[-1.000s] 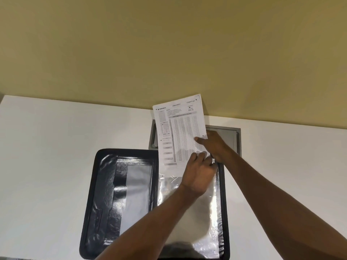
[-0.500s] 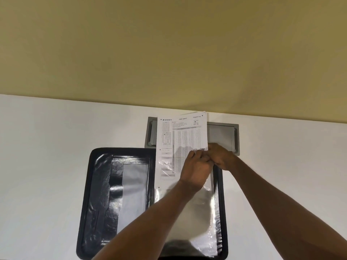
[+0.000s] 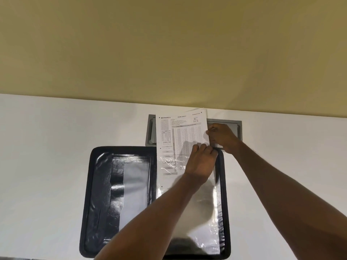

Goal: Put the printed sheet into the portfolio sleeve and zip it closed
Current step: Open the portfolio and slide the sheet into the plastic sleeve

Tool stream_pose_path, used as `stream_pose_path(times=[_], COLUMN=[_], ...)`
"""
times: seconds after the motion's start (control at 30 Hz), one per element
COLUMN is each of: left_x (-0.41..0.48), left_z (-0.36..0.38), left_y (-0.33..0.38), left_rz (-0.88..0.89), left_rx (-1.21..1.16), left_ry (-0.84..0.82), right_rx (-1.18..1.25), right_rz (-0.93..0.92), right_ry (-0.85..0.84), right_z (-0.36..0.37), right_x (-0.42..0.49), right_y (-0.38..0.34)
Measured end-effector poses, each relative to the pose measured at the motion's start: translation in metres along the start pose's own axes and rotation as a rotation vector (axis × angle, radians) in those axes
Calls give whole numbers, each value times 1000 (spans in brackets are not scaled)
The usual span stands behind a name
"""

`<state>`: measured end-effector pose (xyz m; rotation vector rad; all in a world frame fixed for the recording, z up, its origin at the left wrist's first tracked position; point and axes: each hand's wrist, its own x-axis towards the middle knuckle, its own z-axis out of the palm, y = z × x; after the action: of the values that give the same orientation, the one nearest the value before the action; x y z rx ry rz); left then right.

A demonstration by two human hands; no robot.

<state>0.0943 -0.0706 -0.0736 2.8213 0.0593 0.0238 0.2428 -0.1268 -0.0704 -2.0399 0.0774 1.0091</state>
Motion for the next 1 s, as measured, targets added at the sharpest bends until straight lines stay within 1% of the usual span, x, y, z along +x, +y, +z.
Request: stream_pose_path(times=[0.13,0.3,0.4,0.5,0.63,0.7,0.83,1.0], left_x=[7,12,13,14,11,11,10,9], left_z=[3,11,14,18,22,25,29,33], left_y=[-4,-6,-4,-4,-4,-4,-5,-6], left_rz=[-30,-51,-56,-54,-55,-49,-40,-40], left_rx=[-30,-69,-88,-95,-100,-108,-119,-103], left_ry=[-5,-7,-13,-13,50,79,83,90], right_rx=[44,-94,-238,-285,-91,-78,-114,-162], right_rz=[22,65,97,107,6,-29,-29,16], right_ry=[-64,-122,-180,-137,61,116,87,-42], right_z=[-8,-17,-20,-16,-5,-1,-1,-11], right_x=[-4,-8,-2,8,24,27,28,22], right_y=[4,17,18,8,-5,-10,-14,-8])
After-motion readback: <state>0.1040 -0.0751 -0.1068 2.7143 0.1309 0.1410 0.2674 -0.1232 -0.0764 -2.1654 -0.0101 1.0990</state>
